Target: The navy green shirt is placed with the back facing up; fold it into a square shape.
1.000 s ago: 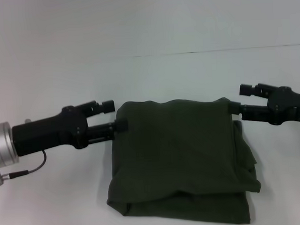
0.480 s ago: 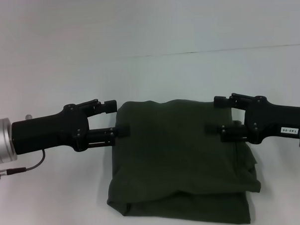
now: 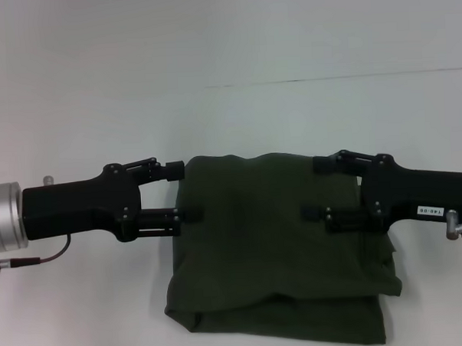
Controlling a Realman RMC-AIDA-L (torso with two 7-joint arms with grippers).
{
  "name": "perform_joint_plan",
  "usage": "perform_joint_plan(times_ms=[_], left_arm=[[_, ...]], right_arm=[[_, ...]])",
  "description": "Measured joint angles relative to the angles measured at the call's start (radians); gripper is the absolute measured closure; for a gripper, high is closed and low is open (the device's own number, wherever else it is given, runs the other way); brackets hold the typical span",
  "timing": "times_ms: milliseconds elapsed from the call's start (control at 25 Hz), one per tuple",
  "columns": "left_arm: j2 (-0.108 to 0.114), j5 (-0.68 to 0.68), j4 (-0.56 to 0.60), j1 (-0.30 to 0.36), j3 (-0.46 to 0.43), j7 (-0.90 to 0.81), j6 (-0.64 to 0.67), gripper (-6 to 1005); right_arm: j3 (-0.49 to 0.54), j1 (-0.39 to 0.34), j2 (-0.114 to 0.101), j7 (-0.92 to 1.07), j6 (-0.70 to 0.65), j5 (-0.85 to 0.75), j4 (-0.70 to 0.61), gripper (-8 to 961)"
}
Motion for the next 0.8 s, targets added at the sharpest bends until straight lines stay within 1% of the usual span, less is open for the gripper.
perform_joint_plan(times_ms=[240,800], left_arm=[[-0.001,0.003,0.001,-0.004,0.015,0.009,-0.008,112],[-0.004,0.003,0.001,-0.004,0.015,0.013,-0.015,113]], right_arm=[[-0.009,-0.006,0.000,-0.022,0.000,0.001,0.000,26],[-0.009,0.006,0.000,-0.037,-0.001,0.003,0.000,26]])
